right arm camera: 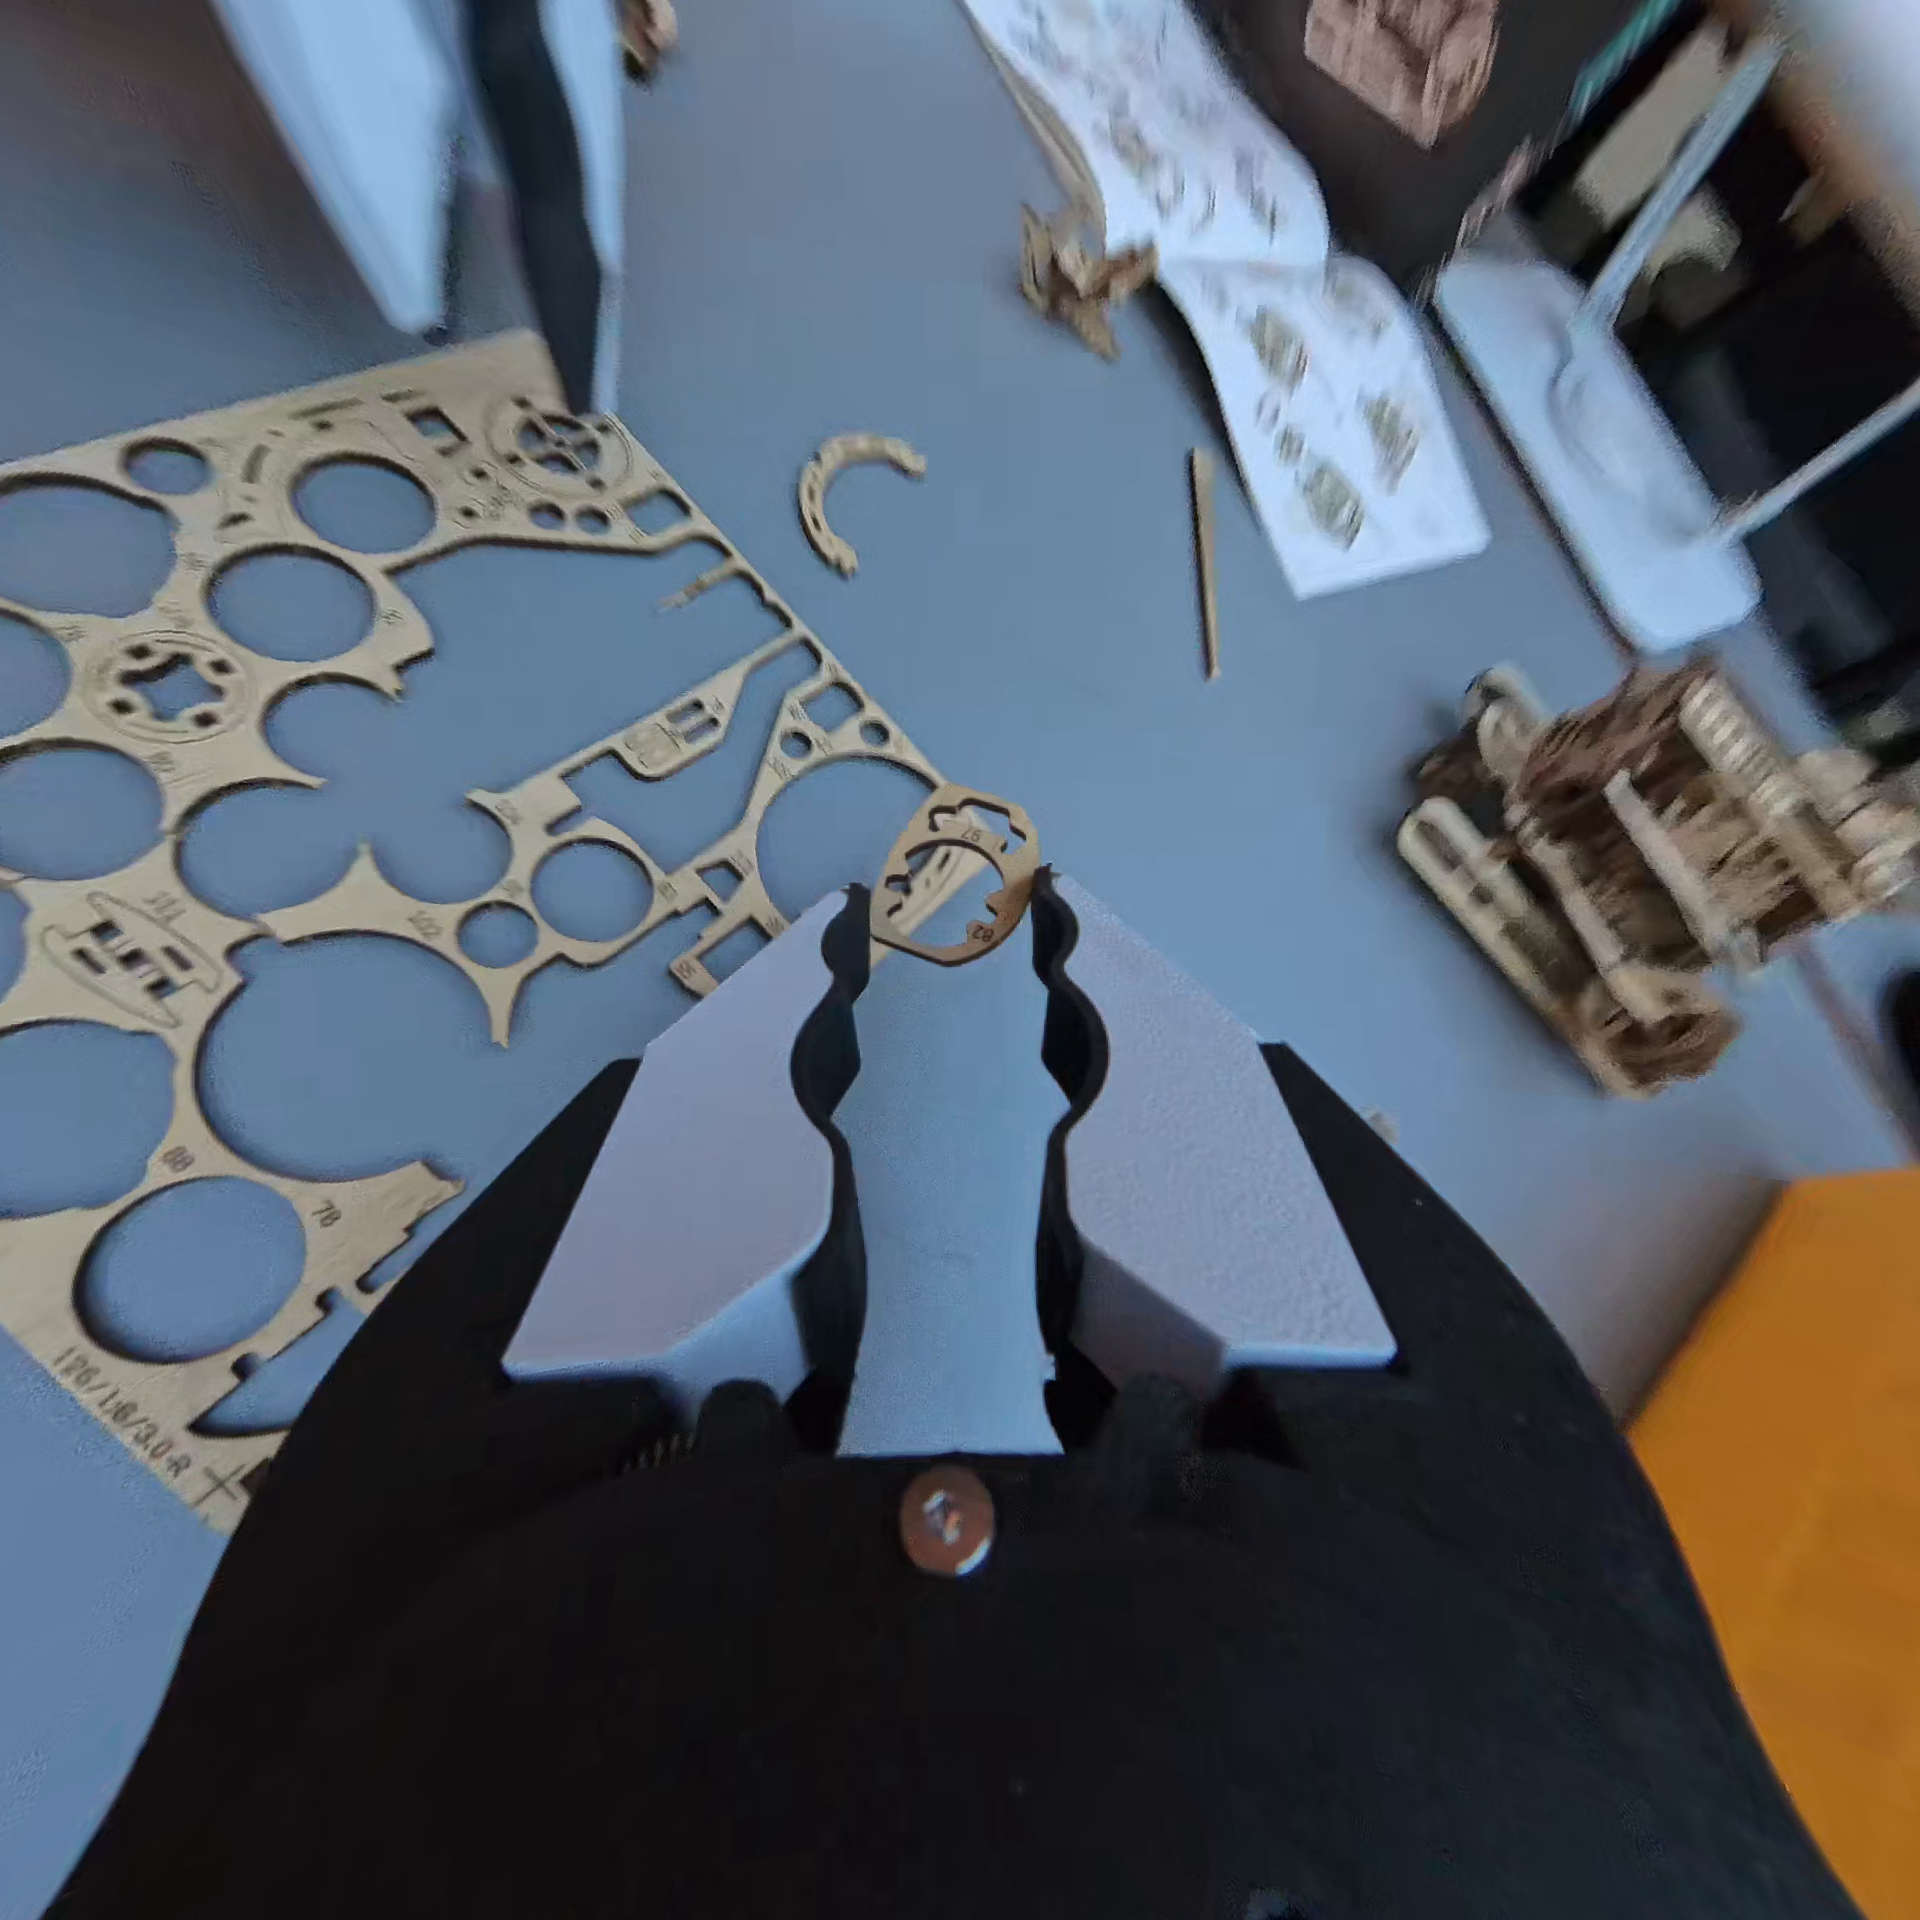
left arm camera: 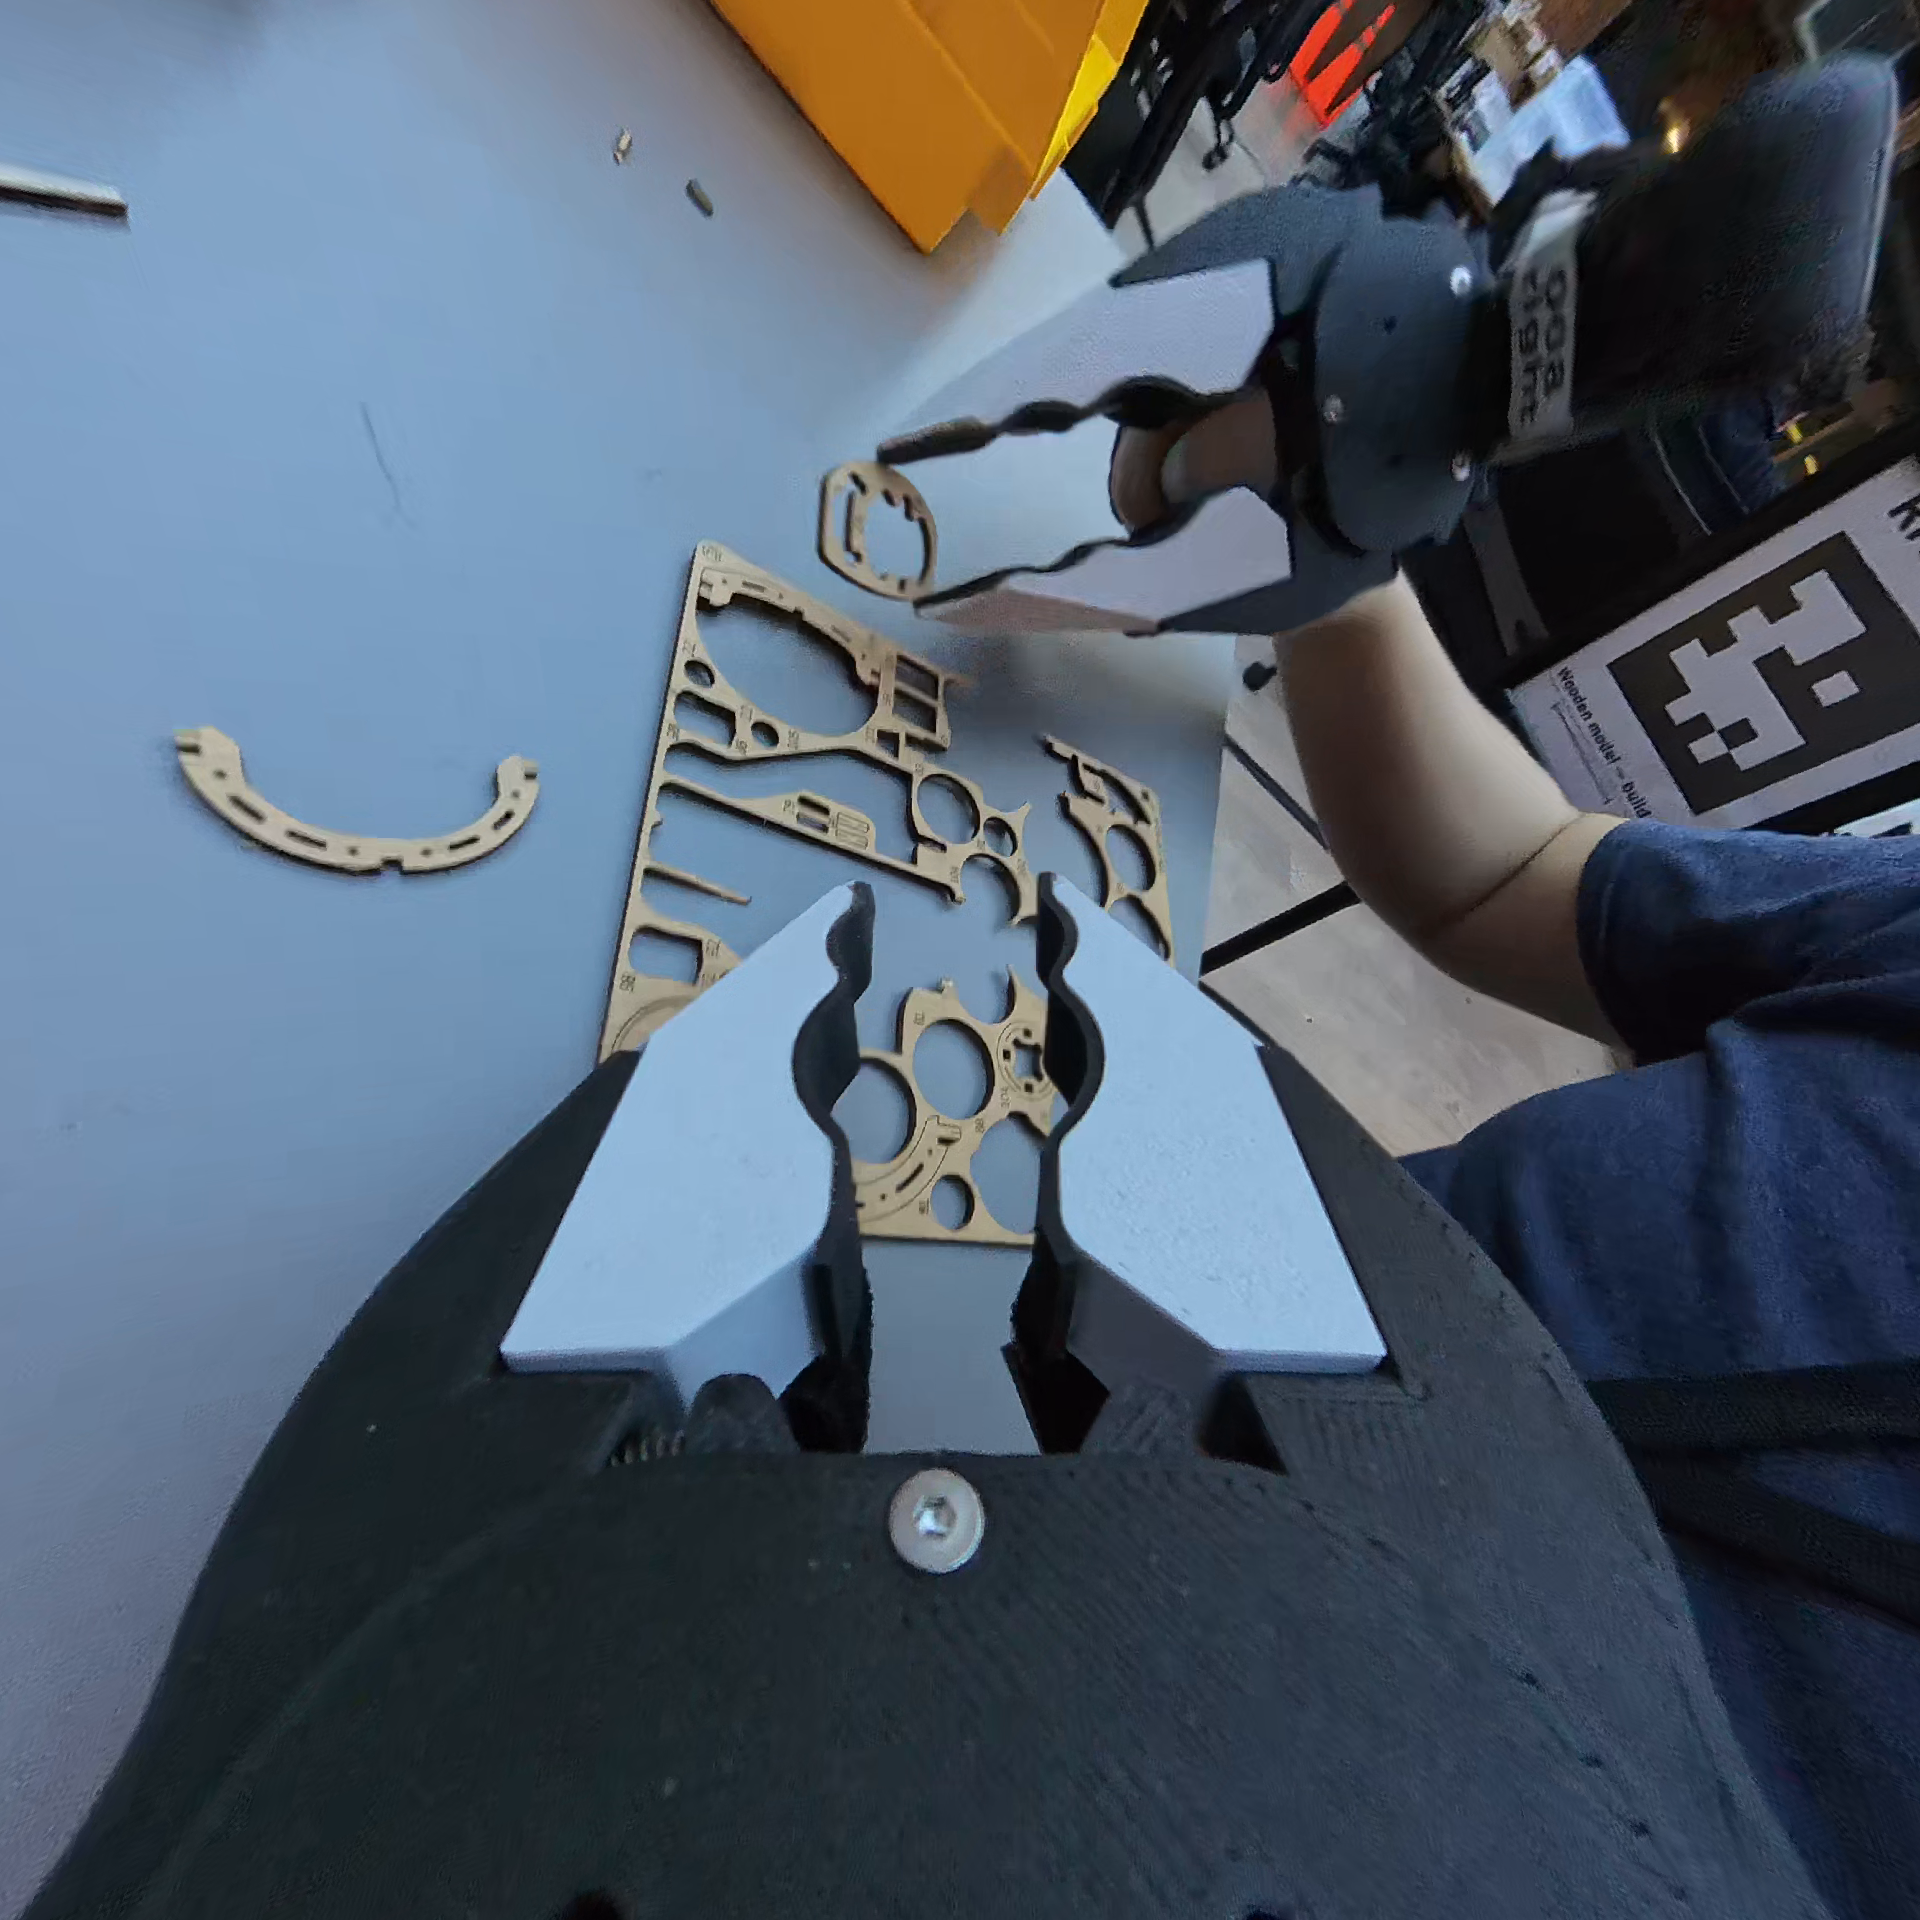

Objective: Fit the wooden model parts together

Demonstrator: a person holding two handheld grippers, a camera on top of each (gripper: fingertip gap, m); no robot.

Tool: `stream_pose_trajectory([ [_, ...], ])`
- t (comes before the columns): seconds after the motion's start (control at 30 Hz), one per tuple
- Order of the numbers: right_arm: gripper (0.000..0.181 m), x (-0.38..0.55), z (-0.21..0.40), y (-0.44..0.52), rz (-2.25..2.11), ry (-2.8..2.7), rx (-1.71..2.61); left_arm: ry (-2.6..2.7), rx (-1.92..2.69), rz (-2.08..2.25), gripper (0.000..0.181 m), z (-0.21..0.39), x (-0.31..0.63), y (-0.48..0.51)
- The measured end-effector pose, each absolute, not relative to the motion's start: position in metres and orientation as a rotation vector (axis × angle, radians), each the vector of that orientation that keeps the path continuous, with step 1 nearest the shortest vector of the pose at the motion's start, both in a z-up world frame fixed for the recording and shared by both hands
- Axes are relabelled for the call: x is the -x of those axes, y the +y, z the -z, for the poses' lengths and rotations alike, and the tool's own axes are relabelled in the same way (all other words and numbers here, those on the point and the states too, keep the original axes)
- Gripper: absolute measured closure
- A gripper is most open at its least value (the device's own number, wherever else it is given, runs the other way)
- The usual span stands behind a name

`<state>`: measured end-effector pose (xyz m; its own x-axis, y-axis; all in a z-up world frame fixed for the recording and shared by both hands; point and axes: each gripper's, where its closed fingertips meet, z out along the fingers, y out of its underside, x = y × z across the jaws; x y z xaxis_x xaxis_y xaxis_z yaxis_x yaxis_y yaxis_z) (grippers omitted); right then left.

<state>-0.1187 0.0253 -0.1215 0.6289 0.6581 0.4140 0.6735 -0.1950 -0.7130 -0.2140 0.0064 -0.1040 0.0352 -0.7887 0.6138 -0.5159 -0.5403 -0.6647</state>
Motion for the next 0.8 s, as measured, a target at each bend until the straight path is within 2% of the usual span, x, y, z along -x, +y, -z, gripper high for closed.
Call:
stream_pose_trajectory([
  [0.03,0.15,0.129,0.106,0.021,0.069,-1.12,1.785,1.334,2.021,1.547,0.15,0.098,0.21,0.007],
  [0.07,0.15,0.142,0.089,0.016,0.117,-1.179,1.663,1.325,1.987,1.603,0.15,0.091,0.204,0.008],
  [0.13,0.15,0.163,0.063,0.008,0.241,-1.269,1.482,1.29,1.876,1.761,0.136,0.067,0.191,0.008],
  [0.2,0.15,0.176,0.05,0.005,0.333,-1.335,1.381,1.279,1.75,1.842,0.133,0.046,0.181,0.007],
  [0.27,0.15,0.182,0.038,0.004,0.35,-1.321,1.33,1.373,1.67,1.763,0.142,0.044,0.176,0.002],
  [0.3,0.15,0.185,0.035,0.003,0.329,-1.312,1.318,1.43,1.624,1.737,0.157,0.043,0.175,-0.004],
  [0.33,0.151,0.186,0.032,0.003,0.31,-1.303,1.307,1.473,1.577,1.711,0.18,0.041,0.176,-0.009],
  [0.4,0.151,0.188,0.028,0.001,0.273,-1.285,1.29,1.472,1.552,1.593,0.181,0.04,0.174,-0.003],
  [0.43,0.144,0.187,0.028,0.002,0.244,-1.266,1.304,1.466,1.534,1.538,0.181,0.037,0.176,0.002],
  [0.47,0.143,0.178,0.027,0.009,0.236,-1.196,1.36,1.456,1.507,1.467,0.181,0.033,0.178,0.009],
  [0.53,0.142,0.163,0.024,0.016,-0.077,-0.943,1.578,1.46,1.407,1.119,0.181,0.026,0.188,0.037],
  [0.6,0.141,0.162,0.009,0.021,-0.784,-0.494,1.776,1.507,1.202,0.603,0.181,0.014,0.202,0.067],
  [0.67,0.148,0.165,-0.013,0.027,-1.404,-0.136,1.739,1.529,0.911,0.149,0.18,-0.004,0.207,0.078],
  [0.73,0.146,0.172,-0.005,0.041,-1.47,-0.056,1.801,1.508,0.647,-0.113,0.181,-0.017,0.203,0.071],
  [0.8,0.146,0.192,-0.002,0.041,-1.505,-0.111,1.872,1.543,0.556,-0.182,0.181,-0.013,0.197,0.064],
])
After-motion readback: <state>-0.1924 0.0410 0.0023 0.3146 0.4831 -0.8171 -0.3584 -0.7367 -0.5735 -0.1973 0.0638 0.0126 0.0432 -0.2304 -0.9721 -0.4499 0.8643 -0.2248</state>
